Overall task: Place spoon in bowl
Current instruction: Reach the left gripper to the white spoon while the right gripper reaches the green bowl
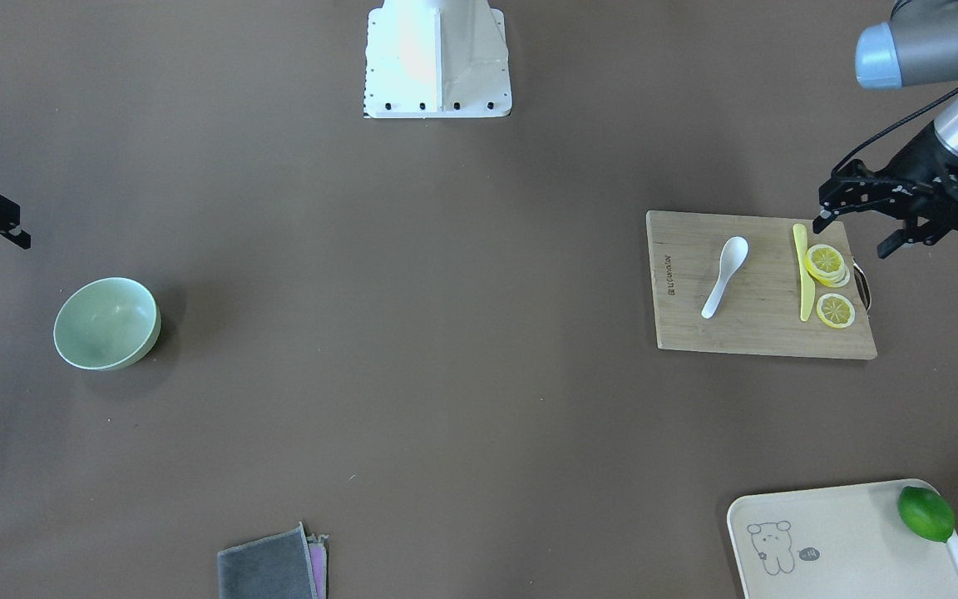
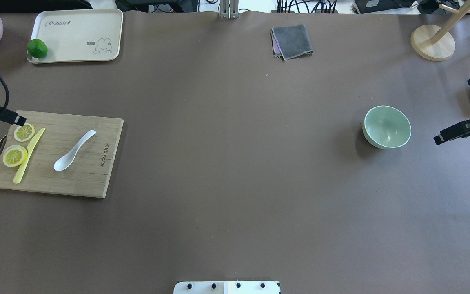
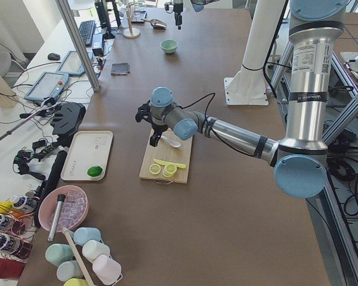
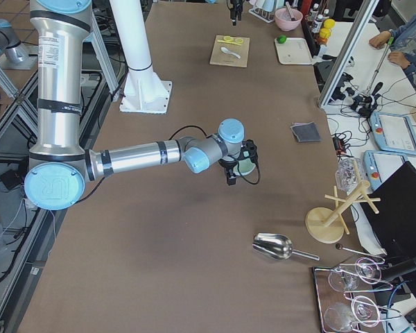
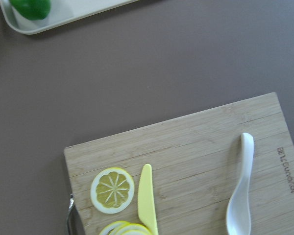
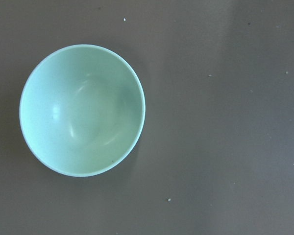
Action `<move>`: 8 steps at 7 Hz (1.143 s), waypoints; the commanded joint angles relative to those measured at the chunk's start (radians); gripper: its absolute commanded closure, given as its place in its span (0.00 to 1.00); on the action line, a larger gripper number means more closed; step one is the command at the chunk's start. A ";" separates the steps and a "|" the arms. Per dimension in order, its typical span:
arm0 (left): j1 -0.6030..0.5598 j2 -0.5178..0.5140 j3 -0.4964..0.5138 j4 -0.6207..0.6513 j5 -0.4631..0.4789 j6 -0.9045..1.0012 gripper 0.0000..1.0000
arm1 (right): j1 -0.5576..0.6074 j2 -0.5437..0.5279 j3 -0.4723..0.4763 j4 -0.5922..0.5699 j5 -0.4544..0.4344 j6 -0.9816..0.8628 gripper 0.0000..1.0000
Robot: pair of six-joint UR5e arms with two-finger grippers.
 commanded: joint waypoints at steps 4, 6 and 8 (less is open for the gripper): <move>0.125 -0.037 -0.001 -0.005 0.088 -0.084 0.02 | -0.072 0.233 -0.278 0.005 -0.016 0.093 0.16; 0.177 -0.037 0.012 -0.005 0.123 -0.083 0.03 | -0.092 0.233 -0.268 0.005 -0.009 0.095 1.00; 0.254 -0.066 0.057 -0.005 0.162 -0.072 0.11 | -0.118 0.241 -0.189 0.005 -0.003 0.108 1.00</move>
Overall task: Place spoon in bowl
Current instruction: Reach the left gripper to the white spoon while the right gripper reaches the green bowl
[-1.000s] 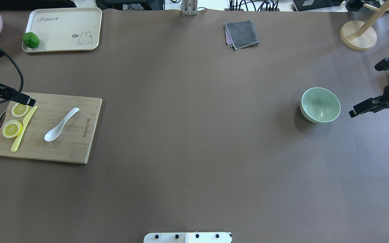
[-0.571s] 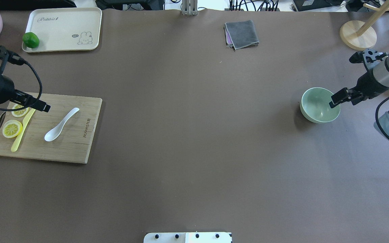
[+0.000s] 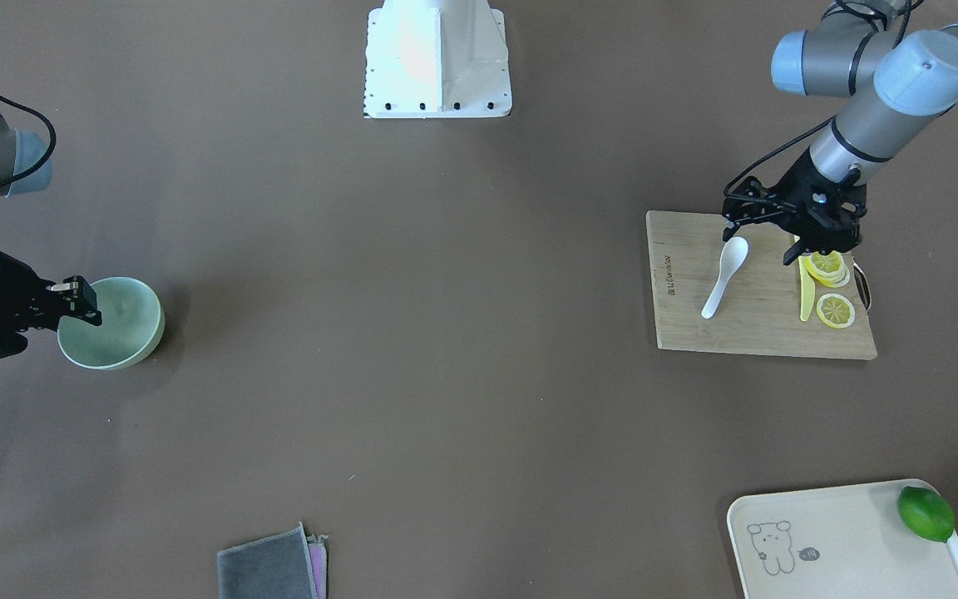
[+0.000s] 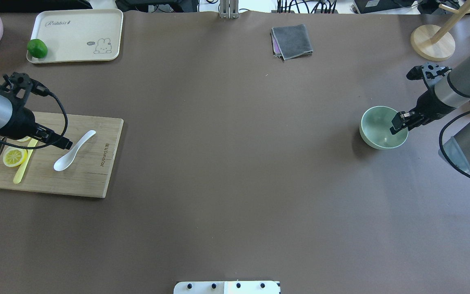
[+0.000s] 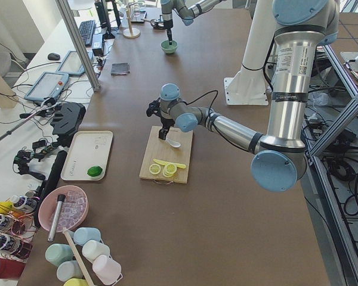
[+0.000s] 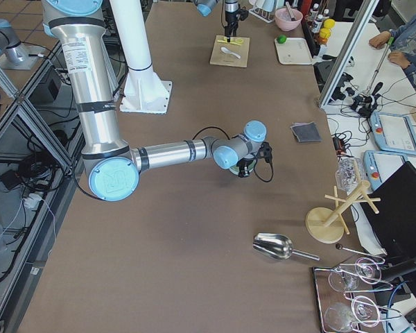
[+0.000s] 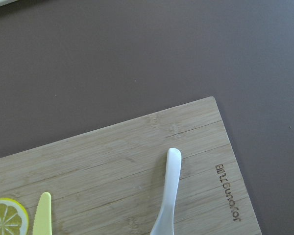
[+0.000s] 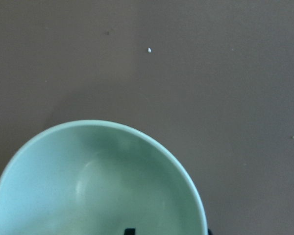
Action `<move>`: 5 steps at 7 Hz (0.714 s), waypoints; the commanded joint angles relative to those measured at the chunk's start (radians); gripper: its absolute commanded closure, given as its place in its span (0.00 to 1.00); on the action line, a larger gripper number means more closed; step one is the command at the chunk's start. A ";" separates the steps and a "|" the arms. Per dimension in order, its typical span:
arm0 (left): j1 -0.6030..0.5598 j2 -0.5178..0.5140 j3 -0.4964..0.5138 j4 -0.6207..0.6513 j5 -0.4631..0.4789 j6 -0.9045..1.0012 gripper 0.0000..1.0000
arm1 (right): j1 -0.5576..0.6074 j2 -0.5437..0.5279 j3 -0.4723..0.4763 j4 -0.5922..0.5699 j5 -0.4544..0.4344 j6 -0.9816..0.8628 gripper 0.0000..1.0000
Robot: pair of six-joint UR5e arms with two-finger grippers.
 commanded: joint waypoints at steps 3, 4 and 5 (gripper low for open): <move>0.079 -0.081 0.070 0.003 0.044 0.112 0.29 | -0.151 0.169 0.130 -0.005 -0.010 0.398 1.00; 0.073 -0.081 0.071 0.006 0.066 0.195 0.30 | -0.208 0.199 0.159 -0.005 -0.055 0.495 1.00; 0.073 -0.081 0.099 0.006 0.102 0.255 0.30 | -0.280 0.229 0.176 -0.005 -0.117 0.566 1.00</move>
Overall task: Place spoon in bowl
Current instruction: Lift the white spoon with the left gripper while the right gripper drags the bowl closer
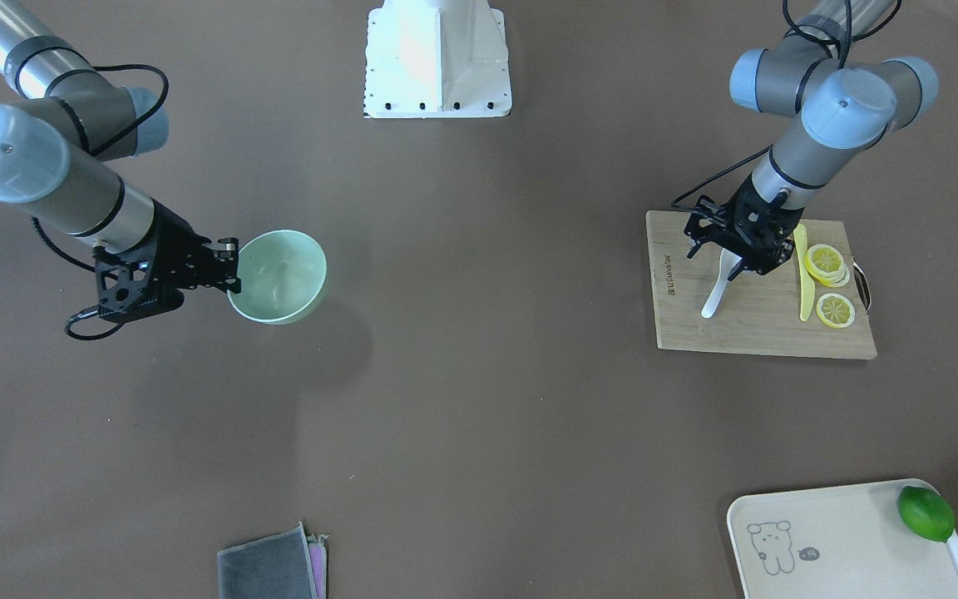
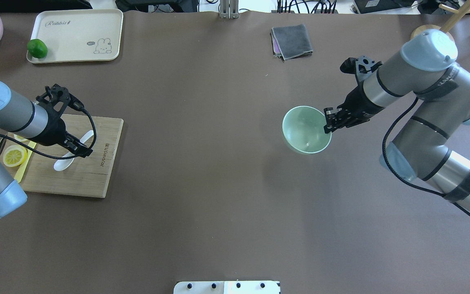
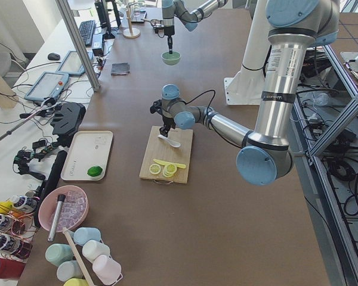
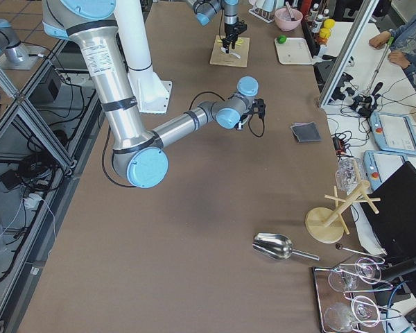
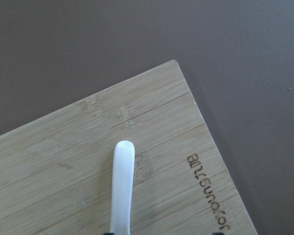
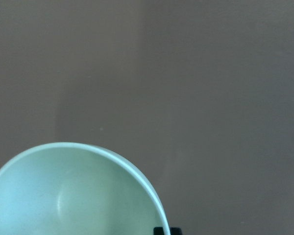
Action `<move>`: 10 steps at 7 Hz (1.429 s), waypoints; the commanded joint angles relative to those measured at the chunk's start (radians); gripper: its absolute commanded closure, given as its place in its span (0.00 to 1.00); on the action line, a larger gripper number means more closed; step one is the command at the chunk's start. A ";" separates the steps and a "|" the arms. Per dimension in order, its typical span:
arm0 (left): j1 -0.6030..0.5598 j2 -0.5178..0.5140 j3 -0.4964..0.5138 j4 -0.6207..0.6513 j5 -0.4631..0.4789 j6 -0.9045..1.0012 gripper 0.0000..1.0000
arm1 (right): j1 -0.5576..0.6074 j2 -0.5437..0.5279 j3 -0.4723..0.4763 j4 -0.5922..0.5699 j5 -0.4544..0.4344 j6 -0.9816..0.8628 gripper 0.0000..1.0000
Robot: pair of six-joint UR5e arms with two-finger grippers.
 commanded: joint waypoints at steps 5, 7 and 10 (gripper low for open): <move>0.001 -0.009 0.075 0.003 0.014 0.100 1.00 | -0.376 0.192 0.016 -0.004 -0.341 0.369 1.00; -0.011 -0.065 0.058 0.014 -0.064 0.068 1.00 | -0.436 0.242 -0.009 -0.009 -0.409 0.430 1.00; 0.030 -0.271 0.040 0.018 -0.078 -0.292 1.00 | -0.430 0.261 -0.041 -0.015 -0.463 0.429 1.00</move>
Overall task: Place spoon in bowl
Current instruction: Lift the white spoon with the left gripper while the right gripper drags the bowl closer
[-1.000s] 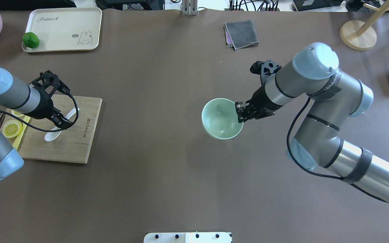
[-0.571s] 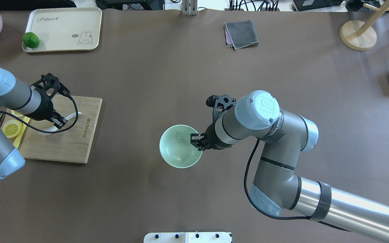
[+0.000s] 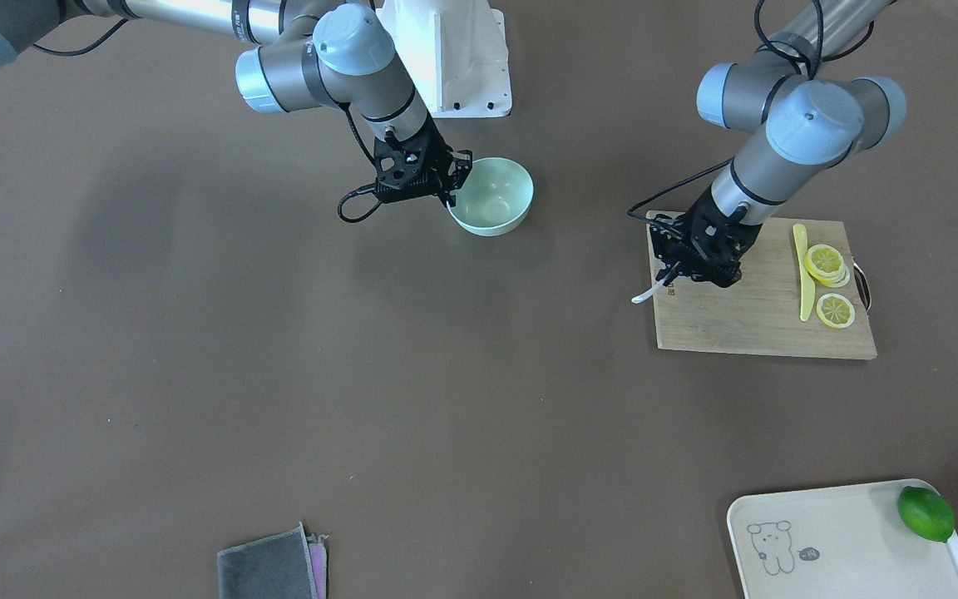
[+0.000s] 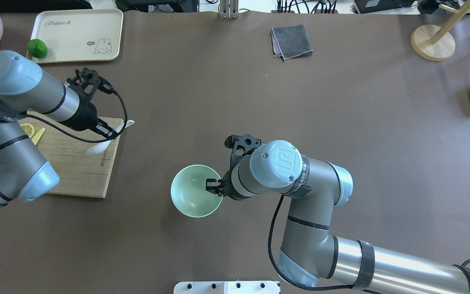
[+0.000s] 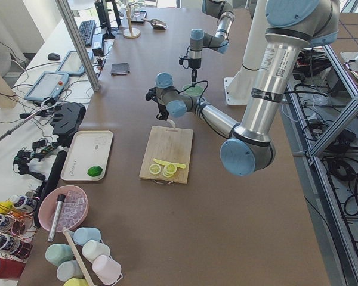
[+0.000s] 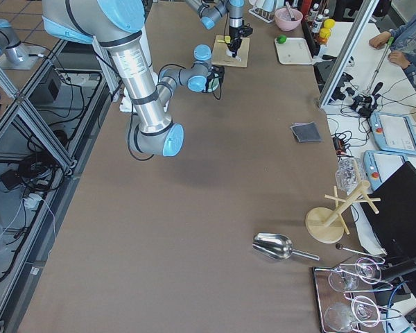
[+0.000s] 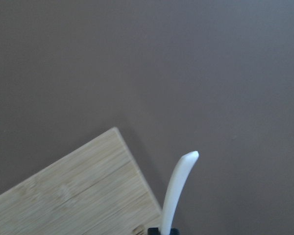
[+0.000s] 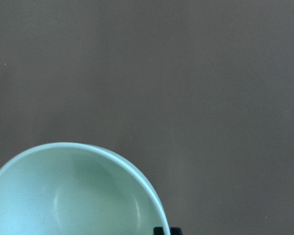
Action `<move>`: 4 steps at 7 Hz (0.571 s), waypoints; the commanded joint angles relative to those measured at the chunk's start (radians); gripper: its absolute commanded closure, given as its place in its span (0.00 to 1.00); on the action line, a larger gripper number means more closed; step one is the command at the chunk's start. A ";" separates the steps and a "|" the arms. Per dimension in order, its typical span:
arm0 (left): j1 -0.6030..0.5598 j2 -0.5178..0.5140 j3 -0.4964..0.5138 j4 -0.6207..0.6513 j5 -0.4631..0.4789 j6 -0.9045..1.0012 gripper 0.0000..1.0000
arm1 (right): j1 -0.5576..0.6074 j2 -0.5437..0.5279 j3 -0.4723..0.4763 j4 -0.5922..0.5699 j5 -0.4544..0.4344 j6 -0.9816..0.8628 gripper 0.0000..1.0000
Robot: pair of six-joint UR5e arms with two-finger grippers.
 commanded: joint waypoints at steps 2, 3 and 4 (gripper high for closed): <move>0.035 -0.156 -0.010 0.000 -0.004 -0.240 1.00 | 0.077 0.005 -0.007 -0.096 -0.012 -0.016 1.00; 0.073 -0.203 -0.004 0.000 0.001 -0.323 1.00 | 0.083 0.005 -0.003 -0.126 -0.015 -0.025 0.01; 0.117 -0.239 0.000 0.000 0.013 -0.392 1.00 | 0.101 0.003 0.011 -0.130 -0.001 -0.030 0.00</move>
